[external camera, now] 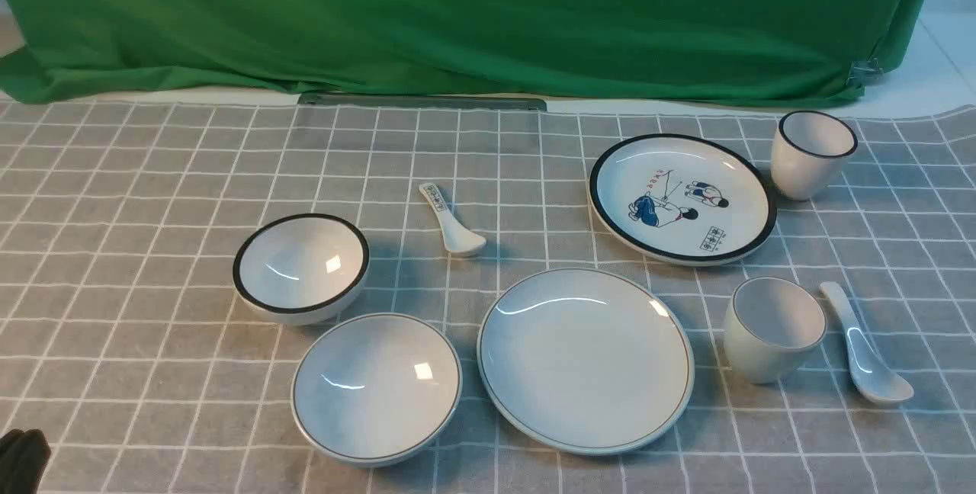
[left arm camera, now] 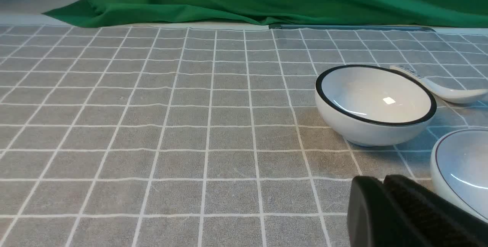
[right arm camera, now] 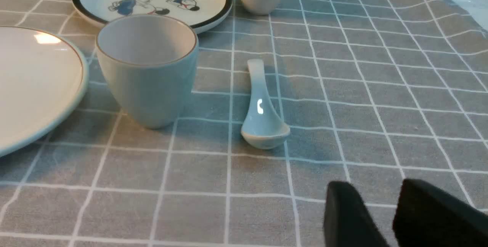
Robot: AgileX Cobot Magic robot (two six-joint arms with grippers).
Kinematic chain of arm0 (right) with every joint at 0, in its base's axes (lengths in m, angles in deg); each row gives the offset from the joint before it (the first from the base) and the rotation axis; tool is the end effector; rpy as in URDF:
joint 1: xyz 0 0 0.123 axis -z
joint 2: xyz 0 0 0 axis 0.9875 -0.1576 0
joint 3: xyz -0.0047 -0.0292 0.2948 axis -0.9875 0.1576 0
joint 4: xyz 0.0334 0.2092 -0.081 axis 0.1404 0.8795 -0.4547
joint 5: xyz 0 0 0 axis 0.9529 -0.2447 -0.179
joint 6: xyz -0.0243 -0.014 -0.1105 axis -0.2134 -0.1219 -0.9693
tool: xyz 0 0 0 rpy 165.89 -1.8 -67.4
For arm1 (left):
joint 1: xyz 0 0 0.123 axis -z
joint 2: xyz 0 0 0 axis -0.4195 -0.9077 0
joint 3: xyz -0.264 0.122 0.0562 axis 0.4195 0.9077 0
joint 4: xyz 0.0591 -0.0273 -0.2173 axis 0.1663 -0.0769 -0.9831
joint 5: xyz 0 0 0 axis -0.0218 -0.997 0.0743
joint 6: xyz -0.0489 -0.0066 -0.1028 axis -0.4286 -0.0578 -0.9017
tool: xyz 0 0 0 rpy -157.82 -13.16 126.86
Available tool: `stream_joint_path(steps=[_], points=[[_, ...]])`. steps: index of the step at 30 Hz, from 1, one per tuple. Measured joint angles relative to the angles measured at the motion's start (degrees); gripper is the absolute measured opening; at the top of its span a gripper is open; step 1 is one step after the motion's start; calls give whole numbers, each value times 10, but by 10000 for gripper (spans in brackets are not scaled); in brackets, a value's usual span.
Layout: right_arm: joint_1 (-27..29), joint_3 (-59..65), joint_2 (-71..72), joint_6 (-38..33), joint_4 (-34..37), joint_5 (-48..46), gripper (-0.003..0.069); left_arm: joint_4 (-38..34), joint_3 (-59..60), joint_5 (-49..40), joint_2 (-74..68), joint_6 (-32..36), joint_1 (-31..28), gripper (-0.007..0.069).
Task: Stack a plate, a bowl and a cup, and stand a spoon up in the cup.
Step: Use the left arm to grab a blue rice bowl
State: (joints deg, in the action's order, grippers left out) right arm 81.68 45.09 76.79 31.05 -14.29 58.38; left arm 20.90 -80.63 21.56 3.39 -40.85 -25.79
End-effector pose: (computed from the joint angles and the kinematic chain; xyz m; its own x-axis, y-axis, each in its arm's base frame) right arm 0.0415 -0.0019 0.1855 -0.1629 -0.1276 -0.9784 0.0032 0.9915 -0.1298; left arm 0.0419 -0.0007 0.1865 -0.1529 0.0769 -0.9852 0.0070 0.9970 0.0767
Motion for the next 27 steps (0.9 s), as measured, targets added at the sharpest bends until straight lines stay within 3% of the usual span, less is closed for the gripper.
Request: stream_joint_path(steps=[17,22,27], points=[[0,0,0,0,0,0,242,1,0,0,0,0,0,17],[0,0,0,0,0,0,242,-3,0,45,0,-4,0,17],[0,0,0,0,0,0,242,-124,0,167,0,-84,0,17]])
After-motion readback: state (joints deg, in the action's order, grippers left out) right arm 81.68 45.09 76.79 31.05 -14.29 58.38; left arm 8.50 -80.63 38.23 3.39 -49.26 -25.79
